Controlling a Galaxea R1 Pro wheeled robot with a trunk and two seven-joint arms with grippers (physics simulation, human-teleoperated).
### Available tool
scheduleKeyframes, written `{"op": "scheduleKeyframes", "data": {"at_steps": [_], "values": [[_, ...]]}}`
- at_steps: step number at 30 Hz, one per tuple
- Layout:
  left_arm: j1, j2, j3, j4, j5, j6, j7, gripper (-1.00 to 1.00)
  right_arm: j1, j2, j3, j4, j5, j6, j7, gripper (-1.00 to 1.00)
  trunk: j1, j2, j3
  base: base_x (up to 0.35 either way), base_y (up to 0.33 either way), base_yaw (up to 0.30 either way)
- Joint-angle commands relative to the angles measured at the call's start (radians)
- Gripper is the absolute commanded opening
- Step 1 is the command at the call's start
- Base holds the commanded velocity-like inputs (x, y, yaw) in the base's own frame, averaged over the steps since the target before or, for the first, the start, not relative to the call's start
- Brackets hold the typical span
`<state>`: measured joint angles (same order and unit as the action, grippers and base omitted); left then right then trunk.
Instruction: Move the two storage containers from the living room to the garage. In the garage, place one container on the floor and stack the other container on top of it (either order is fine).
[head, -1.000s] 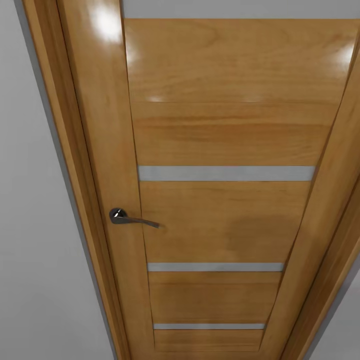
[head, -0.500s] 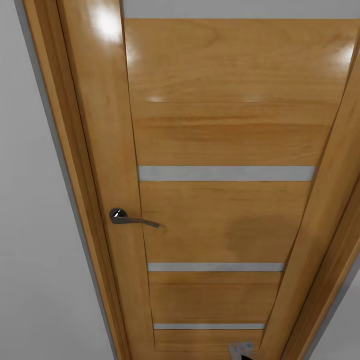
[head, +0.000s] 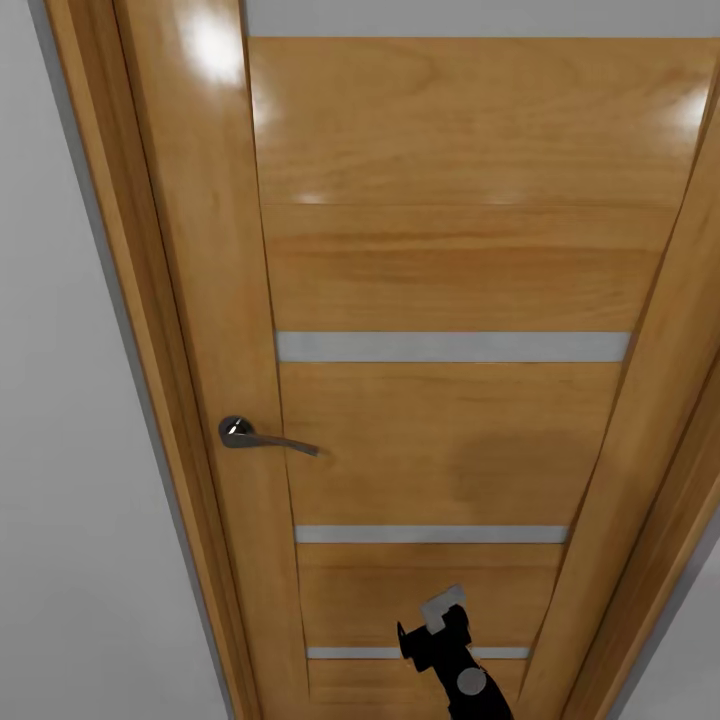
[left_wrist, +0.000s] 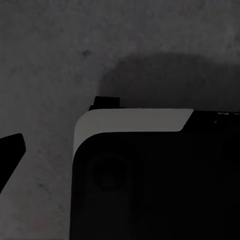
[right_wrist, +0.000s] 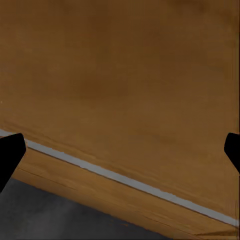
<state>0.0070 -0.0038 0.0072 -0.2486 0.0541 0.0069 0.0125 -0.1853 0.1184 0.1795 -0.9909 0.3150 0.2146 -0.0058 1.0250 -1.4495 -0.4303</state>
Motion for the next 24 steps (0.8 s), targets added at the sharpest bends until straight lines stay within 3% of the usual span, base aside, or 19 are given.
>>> {"op": "scheduleKeyframes", "data": {"at_steps": [1, 7, 15, 24], "values": [[0.001, 0.0, 0.0, -0.002, 0.006, 0.001, 0.001, 1.0, 0.0, 0.0, 0.006, -0.016, 0.01, 0.017, -0.001, 1.0, 0.0, -0.001, -0.001, 0.0, 0.0, 0.0], [0.001, -0.001, 0.0, -0.004, 0.006, 0.001, 0.001, 1.0, 0.0, 0.0, 0.052, -0.106, 0.009, 0.084, -0.001, 1.0, 0.0, -0.001, -0.001, 0.0, 0.0, 0.0], [0.001, -0.002, 0.0, -0.004, 0.006, 0.002, 0.001, 1.0, 0.002, 0.003, 0.117, -0.132, 0.01, 0.113, -0.028, 1.0, 0.0, -0.001, -0.001, 0.0, 0.0, 0.0], [0.001, -0.002, 0.0, -0.005, 0.006, 0.002, 0.001, 1.0, 0.014, -0.002, 0.13, -0.228, 0.011, 0.128, -0.065, 1.0, 0.0, -0.001, -0.001, 0.0, 0.0, 0.0]]}}
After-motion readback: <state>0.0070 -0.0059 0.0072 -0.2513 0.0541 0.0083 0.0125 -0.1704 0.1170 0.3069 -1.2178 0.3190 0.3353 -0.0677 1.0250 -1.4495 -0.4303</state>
